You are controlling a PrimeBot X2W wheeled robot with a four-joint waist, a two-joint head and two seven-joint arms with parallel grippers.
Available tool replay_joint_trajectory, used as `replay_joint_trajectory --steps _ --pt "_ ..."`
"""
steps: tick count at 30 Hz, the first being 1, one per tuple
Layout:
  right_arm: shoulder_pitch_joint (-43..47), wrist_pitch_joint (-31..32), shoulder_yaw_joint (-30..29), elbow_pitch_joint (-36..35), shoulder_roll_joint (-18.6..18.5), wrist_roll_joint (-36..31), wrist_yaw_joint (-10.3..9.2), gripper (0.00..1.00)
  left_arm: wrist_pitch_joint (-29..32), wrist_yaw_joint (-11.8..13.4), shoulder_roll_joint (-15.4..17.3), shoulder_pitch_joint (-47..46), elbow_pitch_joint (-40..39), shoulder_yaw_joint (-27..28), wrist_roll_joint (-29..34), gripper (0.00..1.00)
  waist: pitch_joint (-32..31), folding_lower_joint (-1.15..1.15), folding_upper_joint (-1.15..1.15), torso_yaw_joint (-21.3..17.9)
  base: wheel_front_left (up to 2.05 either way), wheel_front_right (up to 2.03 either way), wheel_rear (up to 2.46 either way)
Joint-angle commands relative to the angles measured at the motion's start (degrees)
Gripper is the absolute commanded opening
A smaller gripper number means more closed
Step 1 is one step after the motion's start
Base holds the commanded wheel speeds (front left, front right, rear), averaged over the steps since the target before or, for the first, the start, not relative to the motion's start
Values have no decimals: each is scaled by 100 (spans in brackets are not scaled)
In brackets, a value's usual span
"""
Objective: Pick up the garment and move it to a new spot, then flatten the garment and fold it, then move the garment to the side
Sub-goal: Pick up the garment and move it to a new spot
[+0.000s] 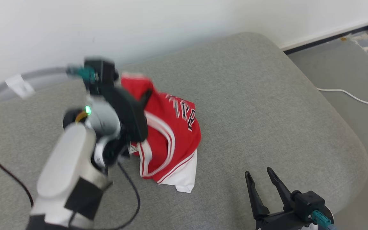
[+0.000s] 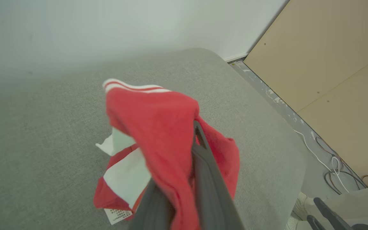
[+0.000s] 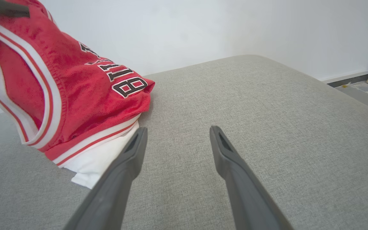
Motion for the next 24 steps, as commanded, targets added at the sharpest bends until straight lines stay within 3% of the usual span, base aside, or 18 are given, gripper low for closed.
replay_joint_trajectory --steps 1,6,7,9,17,22,24 --pt "-87 -41 2 11 -4 -13 -12 100 -236 -26 31 289 224 -69 167 0 162 -1 0 -176 0 0 0" --pt "-69 -27 -31 24 -4 -107 -12 100 -872 74 -33 767 865 -283 515 0 127 -1 0 -123 0 0 0" --pt "-55 -10 -33 16 -3 -119 -12 100 -982 92 -67 843 1006 -350 573 9 114 -1 0 -100 0 0 0" --pt "-14 26 -57 4 -4 -148 -12 100 -1284 115 -102 912 1220 -423 705 100 74 -1 0 -31 0 0 0" --pt "226 173 -255 -94 -6 -287 -12 100 -3156 200 -218 1428 1208 -111 719 100 -312 -1 0 382 0 0 0" --pt "448 315 -568 -302 -4 -496 -12 100 -4349 367 -10 2235 643 108 903 100 -597 -1 0 845 0 0 0" --pt "514 354 -653 -407 -7 -554 -12 100 -4543 413 87 2567 374 196 948 100 -666 -1 0 1001 0 0 0"
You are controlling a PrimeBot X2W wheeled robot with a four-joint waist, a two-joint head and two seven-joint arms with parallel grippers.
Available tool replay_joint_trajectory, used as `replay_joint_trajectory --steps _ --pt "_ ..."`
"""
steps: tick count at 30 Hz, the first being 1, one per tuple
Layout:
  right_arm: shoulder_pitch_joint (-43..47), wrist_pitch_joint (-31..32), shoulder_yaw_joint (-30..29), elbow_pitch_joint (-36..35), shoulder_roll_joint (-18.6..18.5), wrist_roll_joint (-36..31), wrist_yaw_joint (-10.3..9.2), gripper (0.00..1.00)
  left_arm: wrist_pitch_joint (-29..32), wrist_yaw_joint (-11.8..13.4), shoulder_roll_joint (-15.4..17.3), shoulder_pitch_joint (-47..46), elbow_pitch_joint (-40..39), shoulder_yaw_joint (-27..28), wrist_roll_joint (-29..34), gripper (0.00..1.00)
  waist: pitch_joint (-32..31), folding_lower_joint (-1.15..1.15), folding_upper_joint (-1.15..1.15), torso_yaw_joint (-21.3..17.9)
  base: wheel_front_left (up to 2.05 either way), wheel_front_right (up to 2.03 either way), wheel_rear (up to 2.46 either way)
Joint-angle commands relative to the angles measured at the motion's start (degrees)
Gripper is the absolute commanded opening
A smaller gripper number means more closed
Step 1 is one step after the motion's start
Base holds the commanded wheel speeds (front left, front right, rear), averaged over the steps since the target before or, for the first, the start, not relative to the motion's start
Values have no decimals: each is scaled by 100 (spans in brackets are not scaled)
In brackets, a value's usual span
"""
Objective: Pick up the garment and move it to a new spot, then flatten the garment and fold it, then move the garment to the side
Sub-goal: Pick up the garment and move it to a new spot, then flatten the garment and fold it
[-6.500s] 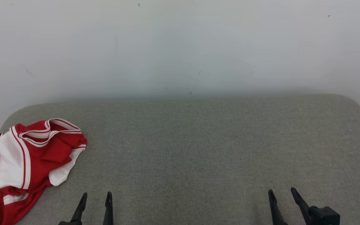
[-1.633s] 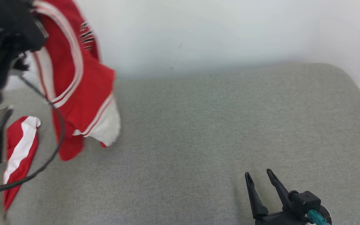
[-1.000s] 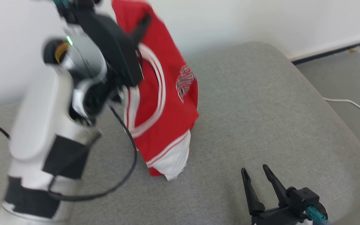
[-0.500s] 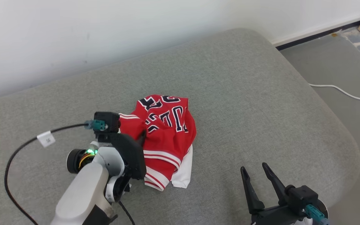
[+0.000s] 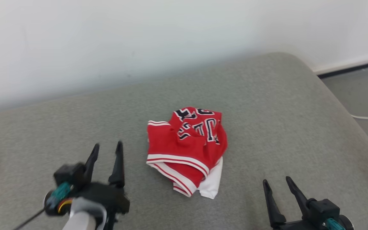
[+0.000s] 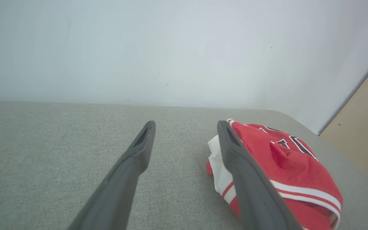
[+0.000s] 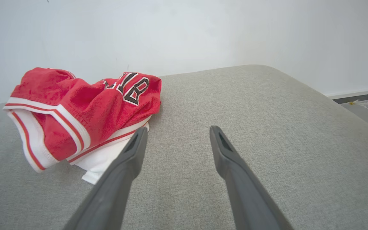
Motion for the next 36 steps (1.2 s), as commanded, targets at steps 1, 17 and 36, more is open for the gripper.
replay_joint_trajectory --steps 1,17,36 --pt "77 25 -61 -54 -11 -46 -12 100 -71 42 29 218 -136 72 32 100 -262 0 0 387 0 0 0" --pt "707 273 -608 -535 -92 -310 -12 100 -153 -421 -284 2607 -1995 1388 1549 100 -490 0 0 1401 0 0 0" --pt "780 160 -705 -398 -25 -317 -12 100 -153 -811 -568 3067 -1876 1748 2020 100 -503 0 0 1318 0 0 0"
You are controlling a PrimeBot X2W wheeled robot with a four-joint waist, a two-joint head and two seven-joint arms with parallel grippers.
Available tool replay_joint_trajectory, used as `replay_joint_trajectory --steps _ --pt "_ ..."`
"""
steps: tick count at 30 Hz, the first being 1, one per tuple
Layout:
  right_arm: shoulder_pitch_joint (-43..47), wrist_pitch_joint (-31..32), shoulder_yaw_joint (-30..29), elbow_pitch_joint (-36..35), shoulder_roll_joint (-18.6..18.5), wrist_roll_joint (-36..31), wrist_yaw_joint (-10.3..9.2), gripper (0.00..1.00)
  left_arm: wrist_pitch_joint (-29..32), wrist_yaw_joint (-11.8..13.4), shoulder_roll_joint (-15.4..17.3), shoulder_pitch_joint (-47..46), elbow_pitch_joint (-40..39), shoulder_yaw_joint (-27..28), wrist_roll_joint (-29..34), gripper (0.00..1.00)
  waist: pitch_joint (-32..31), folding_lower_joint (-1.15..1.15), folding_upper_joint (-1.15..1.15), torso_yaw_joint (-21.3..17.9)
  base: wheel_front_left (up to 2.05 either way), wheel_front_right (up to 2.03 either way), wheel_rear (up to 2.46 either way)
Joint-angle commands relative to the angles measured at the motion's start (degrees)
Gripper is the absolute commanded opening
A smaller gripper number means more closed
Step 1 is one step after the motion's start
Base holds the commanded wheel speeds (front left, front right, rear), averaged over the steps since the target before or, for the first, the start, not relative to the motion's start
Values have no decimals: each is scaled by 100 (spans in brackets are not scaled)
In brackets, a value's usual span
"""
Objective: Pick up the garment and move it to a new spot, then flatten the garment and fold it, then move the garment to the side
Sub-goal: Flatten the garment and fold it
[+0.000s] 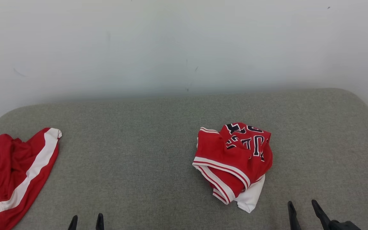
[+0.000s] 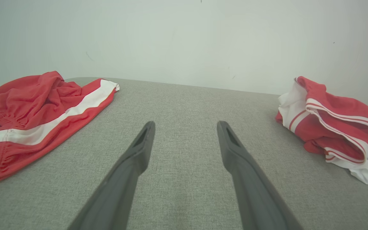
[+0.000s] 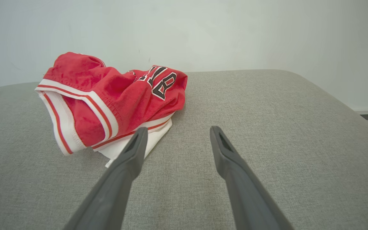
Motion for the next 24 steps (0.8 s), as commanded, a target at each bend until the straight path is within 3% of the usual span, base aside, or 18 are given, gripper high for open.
replay_joint_trajectory --steps 1,16,24 --pt "-55 -34 -5 -19 5 -30 -12 100 -18 -8 -26 39 -10 18 67 100 6 1 0 -11 0 0 0" --pt "-104 -55 72 10 25 67 -12 100 -18 -40 -60 -67 72 -118 69 100 47 1 0 -95 0 0 0" --pt "-184 -97 171 89 25 131 -12 100 277 -42 177 -777 406 -1199 -611 100 125 1 0 -271 0 0 0"
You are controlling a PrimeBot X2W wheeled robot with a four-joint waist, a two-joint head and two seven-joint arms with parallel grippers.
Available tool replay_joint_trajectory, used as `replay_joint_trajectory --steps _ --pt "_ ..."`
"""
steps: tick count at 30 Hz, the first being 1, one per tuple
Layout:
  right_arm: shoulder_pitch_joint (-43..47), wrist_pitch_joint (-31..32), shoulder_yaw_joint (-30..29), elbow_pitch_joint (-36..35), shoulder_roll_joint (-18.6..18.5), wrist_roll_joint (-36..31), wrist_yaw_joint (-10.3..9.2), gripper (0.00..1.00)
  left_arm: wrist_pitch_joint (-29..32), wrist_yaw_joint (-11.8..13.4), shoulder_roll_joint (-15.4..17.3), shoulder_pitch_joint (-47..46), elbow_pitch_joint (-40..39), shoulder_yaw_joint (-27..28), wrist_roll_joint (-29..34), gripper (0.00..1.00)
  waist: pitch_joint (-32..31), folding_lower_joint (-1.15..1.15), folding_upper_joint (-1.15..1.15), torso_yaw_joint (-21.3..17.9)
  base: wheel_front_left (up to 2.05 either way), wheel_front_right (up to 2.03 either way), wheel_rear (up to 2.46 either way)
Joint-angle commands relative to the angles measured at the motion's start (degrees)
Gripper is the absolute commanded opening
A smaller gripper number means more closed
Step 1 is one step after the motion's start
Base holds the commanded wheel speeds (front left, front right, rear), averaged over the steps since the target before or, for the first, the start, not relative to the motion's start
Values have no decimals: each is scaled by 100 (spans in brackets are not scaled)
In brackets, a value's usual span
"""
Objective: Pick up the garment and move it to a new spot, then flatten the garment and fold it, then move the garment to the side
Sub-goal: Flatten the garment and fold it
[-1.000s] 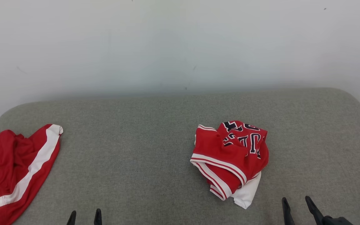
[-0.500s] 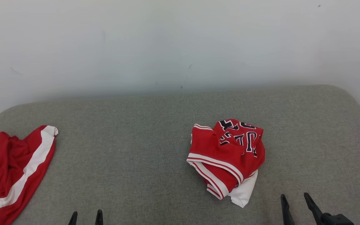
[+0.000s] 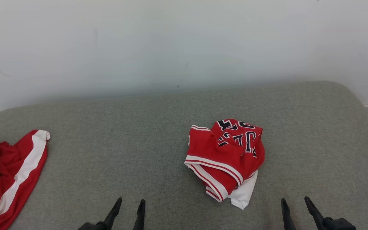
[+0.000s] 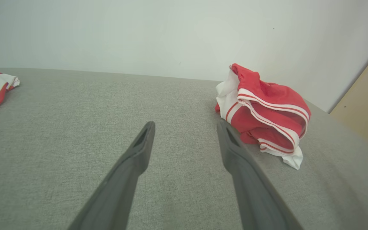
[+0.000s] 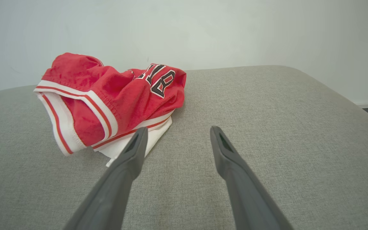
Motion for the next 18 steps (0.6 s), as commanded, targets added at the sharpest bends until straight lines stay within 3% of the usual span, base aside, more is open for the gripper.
replay_joint_trajectory --steps 1,10,18 --pt "-80 -45 35 18 5 41 -12 100 202 -8 61 -271 50 -228 -191 100 42 0 0 -132 0 0 0" --pt "-238 -60 249 70 4 111 -12 100 1097 -8 -8 -1159 369 -1227 -1209 100 225 0 0 -850 0 0 0" --pt "-316 -95 306 138 4 133 -12 100 1284 5 -147 -1794 1025 -1616 -1948 100 439 0 0 -1685 0 0 0"
